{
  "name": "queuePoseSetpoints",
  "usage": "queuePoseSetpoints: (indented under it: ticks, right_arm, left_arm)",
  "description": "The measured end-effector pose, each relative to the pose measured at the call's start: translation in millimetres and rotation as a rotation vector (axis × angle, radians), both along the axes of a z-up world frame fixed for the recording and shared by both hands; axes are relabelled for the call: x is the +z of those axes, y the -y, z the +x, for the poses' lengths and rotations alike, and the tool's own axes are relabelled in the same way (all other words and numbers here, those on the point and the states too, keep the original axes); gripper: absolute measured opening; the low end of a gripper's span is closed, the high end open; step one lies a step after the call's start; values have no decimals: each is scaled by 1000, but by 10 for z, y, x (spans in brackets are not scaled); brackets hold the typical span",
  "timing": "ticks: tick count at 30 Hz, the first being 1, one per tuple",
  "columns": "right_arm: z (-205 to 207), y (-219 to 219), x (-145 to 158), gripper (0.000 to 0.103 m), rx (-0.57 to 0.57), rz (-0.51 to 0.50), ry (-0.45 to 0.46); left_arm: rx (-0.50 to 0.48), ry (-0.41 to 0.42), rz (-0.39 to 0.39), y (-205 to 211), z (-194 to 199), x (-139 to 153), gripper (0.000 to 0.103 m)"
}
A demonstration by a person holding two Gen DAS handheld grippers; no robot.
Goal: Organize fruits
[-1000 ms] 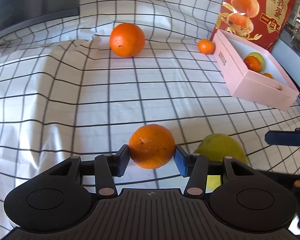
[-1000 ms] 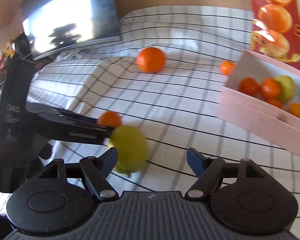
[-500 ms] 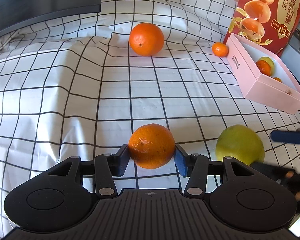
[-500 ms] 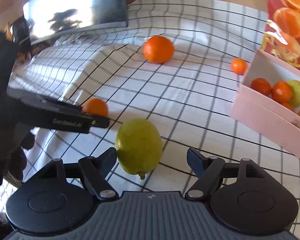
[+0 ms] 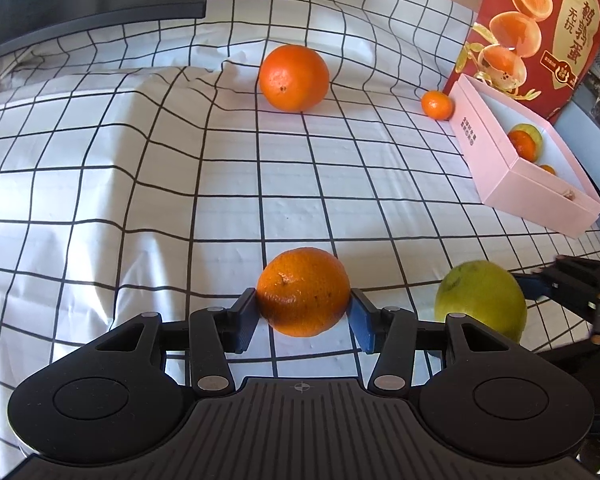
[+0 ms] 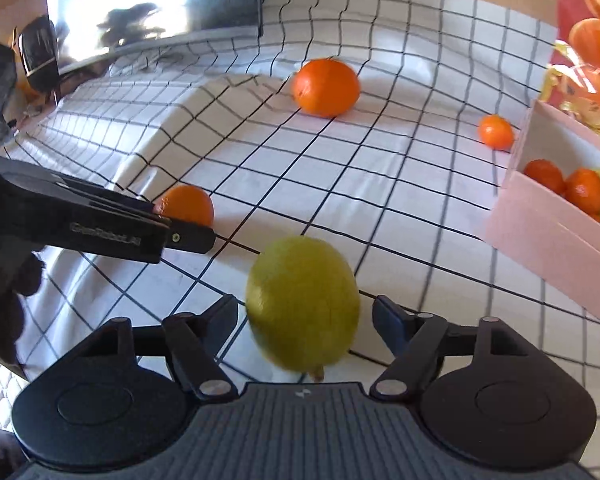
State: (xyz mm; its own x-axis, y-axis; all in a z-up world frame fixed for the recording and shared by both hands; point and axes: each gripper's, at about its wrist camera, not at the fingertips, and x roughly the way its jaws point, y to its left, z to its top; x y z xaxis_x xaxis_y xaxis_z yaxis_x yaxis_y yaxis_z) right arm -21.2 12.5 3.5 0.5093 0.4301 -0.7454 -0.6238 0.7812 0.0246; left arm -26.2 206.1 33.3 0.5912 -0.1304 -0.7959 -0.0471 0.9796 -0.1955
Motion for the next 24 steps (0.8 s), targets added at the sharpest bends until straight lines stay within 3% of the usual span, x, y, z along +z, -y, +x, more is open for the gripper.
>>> queuePoseSetpoints:
  ticks: [5,11,14,24]
  right_arm:
    - [35,-95,-28,58,34,-9,34]
    - [9,44,29,58,6,0,24]
    - [-3,232,94,58,-48,14,28]
    - [72,921,84,58,-276,7,5]
  left_arm:
    - [-12,-2,17,36,1,-6,54]
    - [-41,6,49,106,60,-12,54]
    - [-87,13,33,214,98,-14,53]
    - [-211,34,94,674,205,-37,54]
